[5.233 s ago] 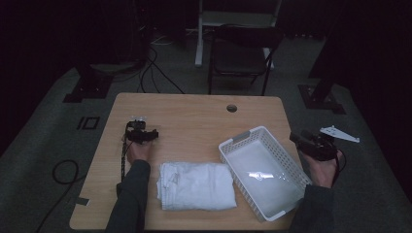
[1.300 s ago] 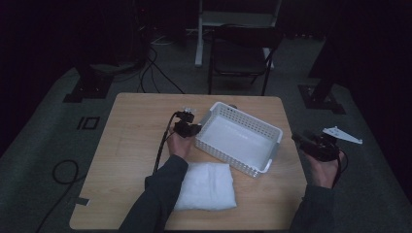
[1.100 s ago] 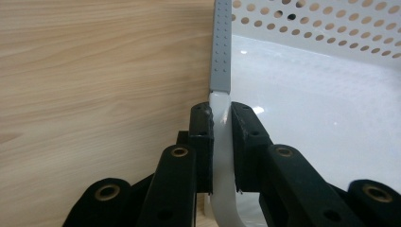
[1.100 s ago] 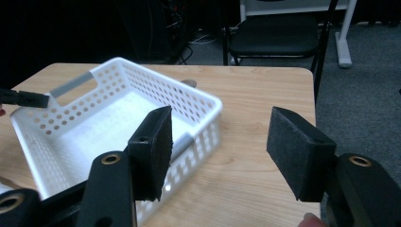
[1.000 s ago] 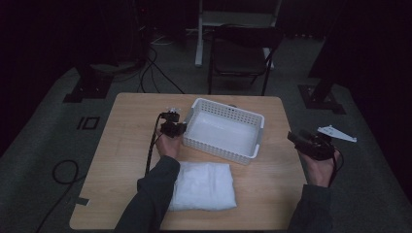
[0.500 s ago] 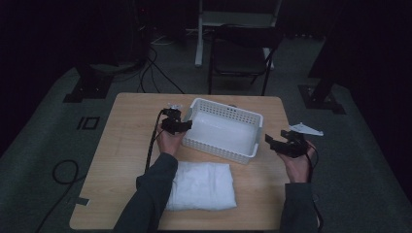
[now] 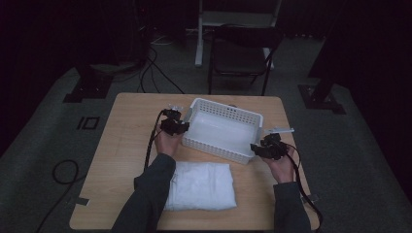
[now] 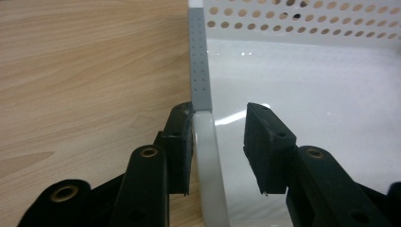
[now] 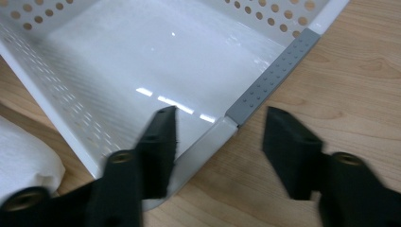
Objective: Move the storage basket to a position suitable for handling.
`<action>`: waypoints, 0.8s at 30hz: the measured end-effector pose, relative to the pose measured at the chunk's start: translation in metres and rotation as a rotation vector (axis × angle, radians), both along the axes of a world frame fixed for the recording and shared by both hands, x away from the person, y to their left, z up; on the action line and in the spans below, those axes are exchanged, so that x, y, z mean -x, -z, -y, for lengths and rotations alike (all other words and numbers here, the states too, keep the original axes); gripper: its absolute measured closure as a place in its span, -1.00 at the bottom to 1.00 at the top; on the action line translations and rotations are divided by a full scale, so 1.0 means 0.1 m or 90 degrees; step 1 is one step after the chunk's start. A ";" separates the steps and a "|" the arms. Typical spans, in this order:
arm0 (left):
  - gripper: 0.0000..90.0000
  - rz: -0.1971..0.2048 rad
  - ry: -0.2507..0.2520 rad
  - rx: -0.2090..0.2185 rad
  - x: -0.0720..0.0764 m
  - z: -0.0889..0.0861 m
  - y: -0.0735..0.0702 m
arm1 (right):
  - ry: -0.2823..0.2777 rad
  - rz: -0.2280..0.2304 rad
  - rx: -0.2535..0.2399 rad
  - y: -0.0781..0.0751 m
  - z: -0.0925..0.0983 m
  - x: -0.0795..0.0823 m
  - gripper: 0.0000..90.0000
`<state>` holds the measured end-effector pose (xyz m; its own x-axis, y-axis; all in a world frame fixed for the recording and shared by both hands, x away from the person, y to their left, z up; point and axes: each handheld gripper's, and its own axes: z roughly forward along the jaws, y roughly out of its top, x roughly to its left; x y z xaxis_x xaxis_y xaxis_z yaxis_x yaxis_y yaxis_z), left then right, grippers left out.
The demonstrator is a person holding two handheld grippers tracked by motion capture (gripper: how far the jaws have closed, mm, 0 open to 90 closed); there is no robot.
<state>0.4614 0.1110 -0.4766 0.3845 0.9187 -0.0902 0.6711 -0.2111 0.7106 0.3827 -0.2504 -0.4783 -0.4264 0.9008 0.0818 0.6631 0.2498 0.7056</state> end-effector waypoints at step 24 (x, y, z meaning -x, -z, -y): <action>0.30 0.047 0.033 -0.014 0.42 -0.46 -0.07 | 0.023 0.066 -0.001 0.04 -0.24 -0.15 0.51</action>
<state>0.4191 0.1570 -0.4697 0.4371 0.8985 -0.0397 0.6047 -0.2609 0.7525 0.3975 -0.2264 -0.4821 -0.3995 0.9159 0.0397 0.5951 0.2262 0.7712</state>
